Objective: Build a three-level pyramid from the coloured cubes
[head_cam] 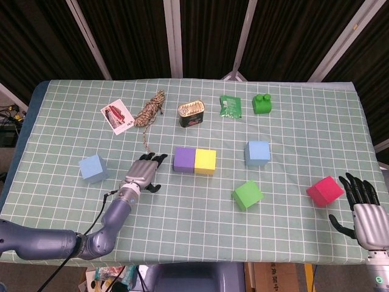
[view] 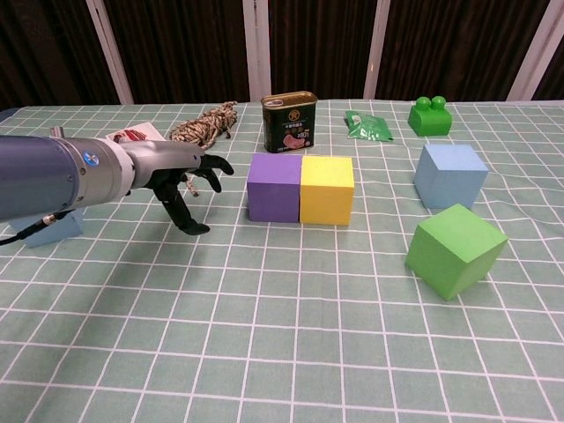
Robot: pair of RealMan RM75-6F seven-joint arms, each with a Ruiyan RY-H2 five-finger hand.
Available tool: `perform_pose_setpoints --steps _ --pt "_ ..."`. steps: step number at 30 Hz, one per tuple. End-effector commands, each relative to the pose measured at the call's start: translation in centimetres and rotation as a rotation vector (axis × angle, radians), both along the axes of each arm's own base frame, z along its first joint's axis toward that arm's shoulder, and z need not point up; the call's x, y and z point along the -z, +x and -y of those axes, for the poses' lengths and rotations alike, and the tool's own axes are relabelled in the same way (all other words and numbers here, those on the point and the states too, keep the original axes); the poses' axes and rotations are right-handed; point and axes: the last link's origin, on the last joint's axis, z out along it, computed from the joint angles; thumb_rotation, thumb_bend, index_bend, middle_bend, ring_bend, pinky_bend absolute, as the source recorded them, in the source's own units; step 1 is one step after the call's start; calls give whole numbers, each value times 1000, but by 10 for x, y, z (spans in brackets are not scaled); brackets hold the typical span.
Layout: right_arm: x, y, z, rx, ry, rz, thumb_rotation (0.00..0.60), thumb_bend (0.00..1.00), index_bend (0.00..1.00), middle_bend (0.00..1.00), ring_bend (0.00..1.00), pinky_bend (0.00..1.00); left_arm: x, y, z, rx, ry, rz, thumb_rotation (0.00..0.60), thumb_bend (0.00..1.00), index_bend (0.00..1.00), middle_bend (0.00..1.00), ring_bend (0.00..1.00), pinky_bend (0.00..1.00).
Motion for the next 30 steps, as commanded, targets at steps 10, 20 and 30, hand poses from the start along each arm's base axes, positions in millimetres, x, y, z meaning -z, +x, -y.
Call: perform_pose_setpoints --steps 10,20,30 --pt "0 0 0 4 1 7 600 294 0 0 0 0 5 5 0 5 -6 9 600 416 0 138 0 67" --pt "0 0 0 4 0 9 600 294 0 0 0 0 8 9 2 12 -14 13 600 416 0 138 0 67" --pt "0 0 0 3 1 9 600 295 0 0 0 0 12 12 4 14 -25 20 600 416 0 139 0 67"
